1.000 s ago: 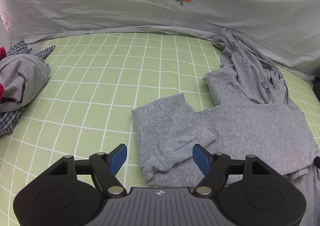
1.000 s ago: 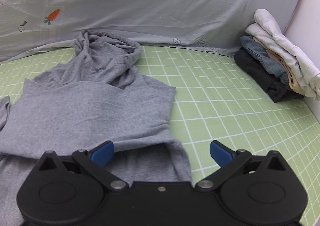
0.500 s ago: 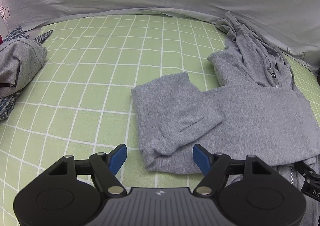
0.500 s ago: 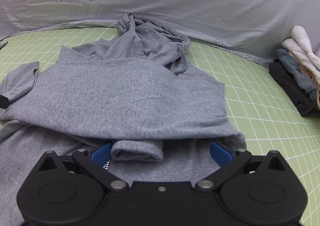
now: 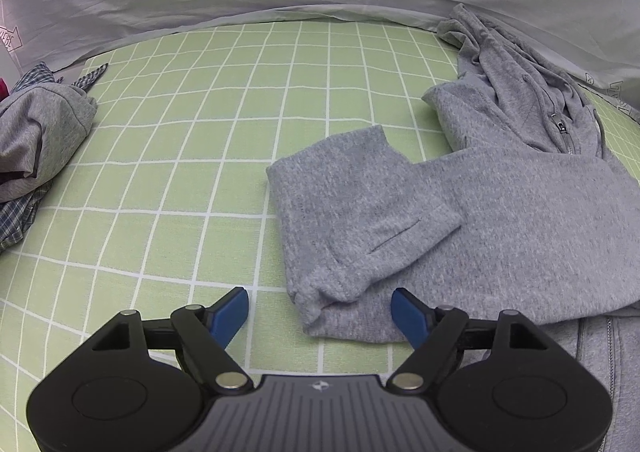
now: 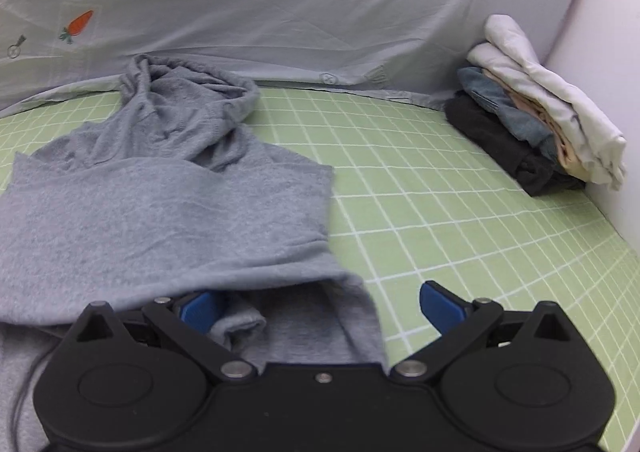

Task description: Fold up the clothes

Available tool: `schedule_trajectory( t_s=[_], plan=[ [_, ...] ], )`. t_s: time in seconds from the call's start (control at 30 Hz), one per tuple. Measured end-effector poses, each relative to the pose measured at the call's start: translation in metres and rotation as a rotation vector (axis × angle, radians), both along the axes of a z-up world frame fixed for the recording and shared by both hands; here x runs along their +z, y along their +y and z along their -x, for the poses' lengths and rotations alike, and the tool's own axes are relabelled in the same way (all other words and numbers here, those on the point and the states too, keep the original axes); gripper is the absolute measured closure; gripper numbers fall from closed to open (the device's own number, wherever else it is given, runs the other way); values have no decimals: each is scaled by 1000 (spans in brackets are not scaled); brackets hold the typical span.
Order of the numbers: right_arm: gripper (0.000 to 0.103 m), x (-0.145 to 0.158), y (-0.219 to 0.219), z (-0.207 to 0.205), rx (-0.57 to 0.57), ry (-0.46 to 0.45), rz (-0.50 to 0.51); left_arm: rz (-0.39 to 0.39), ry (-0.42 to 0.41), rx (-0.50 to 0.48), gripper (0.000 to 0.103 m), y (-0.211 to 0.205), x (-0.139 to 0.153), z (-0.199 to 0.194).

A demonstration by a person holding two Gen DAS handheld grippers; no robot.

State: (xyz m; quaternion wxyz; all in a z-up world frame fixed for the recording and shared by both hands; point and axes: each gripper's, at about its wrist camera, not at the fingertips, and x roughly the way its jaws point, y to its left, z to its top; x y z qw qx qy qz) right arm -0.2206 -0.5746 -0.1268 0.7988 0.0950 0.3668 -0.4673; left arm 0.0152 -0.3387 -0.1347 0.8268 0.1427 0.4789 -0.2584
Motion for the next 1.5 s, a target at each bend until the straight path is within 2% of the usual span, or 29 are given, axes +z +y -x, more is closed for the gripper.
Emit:
schedule_trajectory(
  t_s=[0.1, 0.27, 0.43, 0.53, 0.57, 0.7, 0.8, 1.0, 1.17, 1.5],
  plan=[
    [0, -1, -20, 21, -132, 7, -18, -6, 1, 6, 20, -1, -1, -2],
    [0, 9, -5, 17, -23, -49, -36, -13, 8, 4, 19, -1, -1, -4],
    [0, 17, 35, -13, 242, -13, 3, -15, 10, 7, 19, -2, -1, -4],
    [0, 8, 47, -28, 318, 47, 23, -17, 10, 8, 18, -2, -1, -4],
    [0, 3, 48, -34, 319, 81, 44, -18, 10, 9, 17, -2, -1, -4],
    [0, -8, 39, -45, 310, 121, 87, -23, 16, 10, 15, -1, -2, -6],
    [0, -13, 41, -49, 346, 177, 137, -26, 22, 16, 13, -1, -2, -8],
    [0, -11, 38, -30, 323, 202, 146, -30, 25, 34, 6, 0, -5, -9],
    [0, -10, 36, -31, 313, 207, 168, -36, 30, 40, 3, 0, -6, -10],
    [0, -12, 5, -54, 260, 126, 121, -40, 35, 52, 0, 0, -7, -12]
  ],
)
